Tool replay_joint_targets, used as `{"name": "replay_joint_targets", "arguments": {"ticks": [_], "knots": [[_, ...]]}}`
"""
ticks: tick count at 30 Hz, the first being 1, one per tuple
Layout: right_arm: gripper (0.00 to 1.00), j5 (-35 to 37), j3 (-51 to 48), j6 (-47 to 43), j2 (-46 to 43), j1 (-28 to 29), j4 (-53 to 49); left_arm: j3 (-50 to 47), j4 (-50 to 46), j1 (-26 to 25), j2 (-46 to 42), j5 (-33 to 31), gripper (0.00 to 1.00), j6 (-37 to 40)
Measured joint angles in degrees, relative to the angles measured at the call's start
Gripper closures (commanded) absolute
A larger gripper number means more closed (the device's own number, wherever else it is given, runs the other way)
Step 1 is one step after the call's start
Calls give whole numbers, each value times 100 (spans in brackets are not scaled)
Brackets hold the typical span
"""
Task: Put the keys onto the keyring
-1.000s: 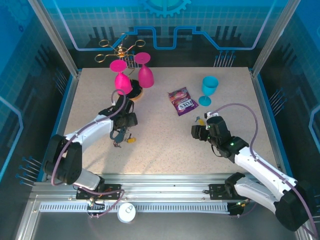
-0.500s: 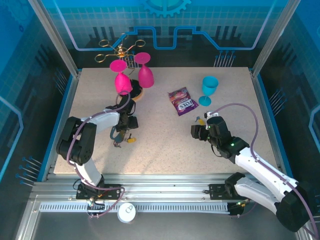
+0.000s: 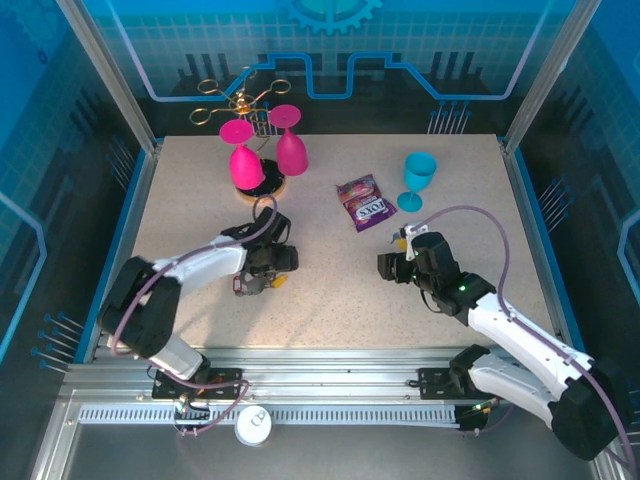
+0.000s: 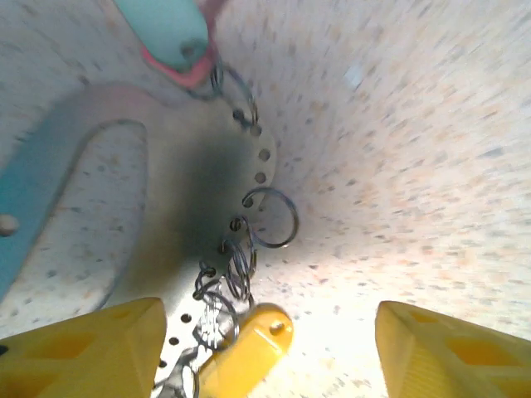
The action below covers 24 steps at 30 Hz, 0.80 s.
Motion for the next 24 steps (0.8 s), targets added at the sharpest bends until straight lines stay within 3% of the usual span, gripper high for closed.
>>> {"name": "replay_joint_targets", "arguments": {"ticks": [3, 6, 11, 17, 24], "knots": [[33, -332, 129, -448, 455, 273, 94, -168, 37, 153, -981, -118, 31, -238], [43, -629, 640, -868, 1239, 634, 103, -378, 118, 535, -1943, -221, 33, -577], [56, -1167, 2347, -1440, 3025, 1279, -116, -1104, 144, 1244, -3101, -308, 34, -1222], [60, -1526, 4334, -1838, 4951, 1836, -579, -1703, -181, 1650, -4011, -498, 36, -1845], [62, -1622, 6000, -2168, 6588, 2096, -1432, -2041, -601, 1729, -4999, -855, 39, -2557]]}}
